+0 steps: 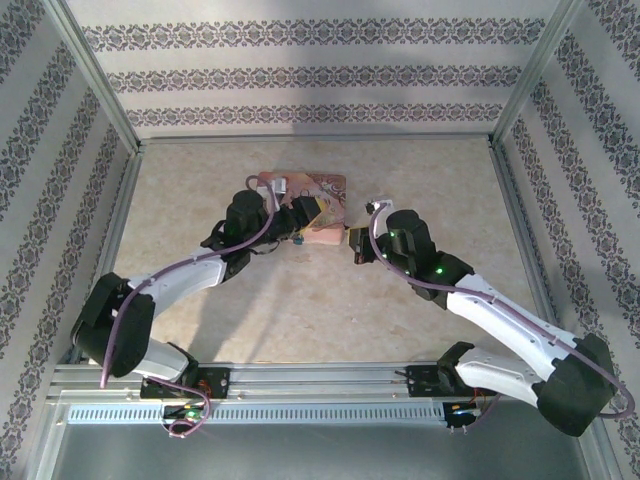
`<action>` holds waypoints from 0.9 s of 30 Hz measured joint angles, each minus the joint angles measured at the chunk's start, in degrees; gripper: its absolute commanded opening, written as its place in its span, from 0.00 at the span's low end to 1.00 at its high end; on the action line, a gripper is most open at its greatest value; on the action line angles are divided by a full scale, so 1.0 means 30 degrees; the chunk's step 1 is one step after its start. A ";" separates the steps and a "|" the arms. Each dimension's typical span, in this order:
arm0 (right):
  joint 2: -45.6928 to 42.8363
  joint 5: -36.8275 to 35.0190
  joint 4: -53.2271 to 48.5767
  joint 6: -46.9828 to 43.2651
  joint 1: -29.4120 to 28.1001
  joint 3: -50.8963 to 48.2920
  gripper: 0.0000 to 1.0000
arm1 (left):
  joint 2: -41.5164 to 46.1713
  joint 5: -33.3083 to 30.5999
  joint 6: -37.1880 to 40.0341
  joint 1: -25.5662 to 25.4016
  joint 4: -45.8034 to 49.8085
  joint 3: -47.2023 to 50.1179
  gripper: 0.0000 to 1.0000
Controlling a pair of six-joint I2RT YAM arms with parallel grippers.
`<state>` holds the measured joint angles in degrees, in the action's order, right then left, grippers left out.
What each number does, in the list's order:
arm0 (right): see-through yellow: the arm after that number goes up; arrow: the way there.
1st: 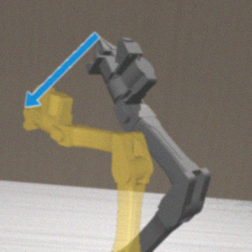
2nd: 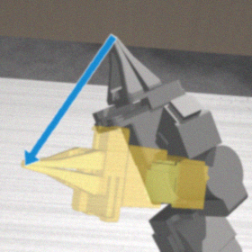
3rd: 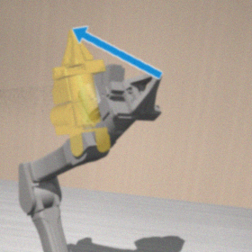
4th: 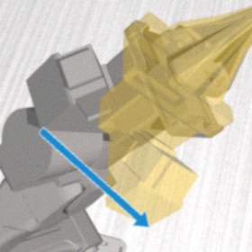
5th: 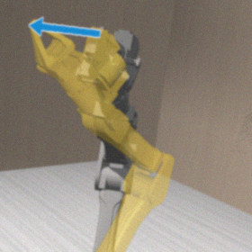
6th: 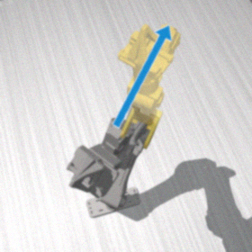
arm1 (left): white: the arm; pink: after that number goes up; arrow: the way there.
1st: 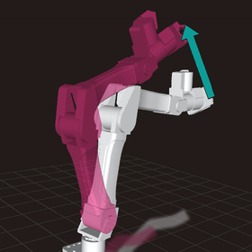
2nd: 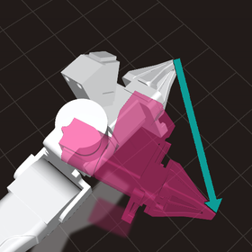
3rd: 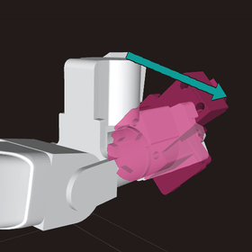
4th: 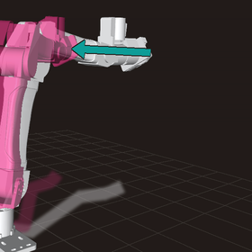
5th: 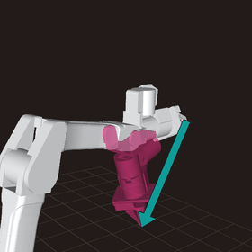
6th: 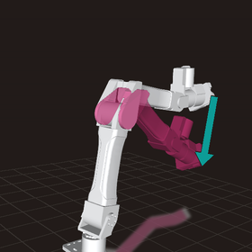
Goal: Unlock a padlock with a key
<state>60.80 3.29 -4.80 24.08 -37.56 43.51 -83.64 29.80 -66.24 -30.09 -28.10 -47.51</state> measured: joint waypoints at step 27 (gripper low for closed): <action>0.0809 -0.0882 0.0670 0.0066 -0.0444 0.0342 0.00 | -0.1931 0.0182 0.0153 -0.1712 -0.0379 -0.1552 0.16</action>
<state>63.22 0.64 -2.79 24.27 -38.89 44.53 -89.43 30.35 -65.78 -35.22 -29.23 -52.16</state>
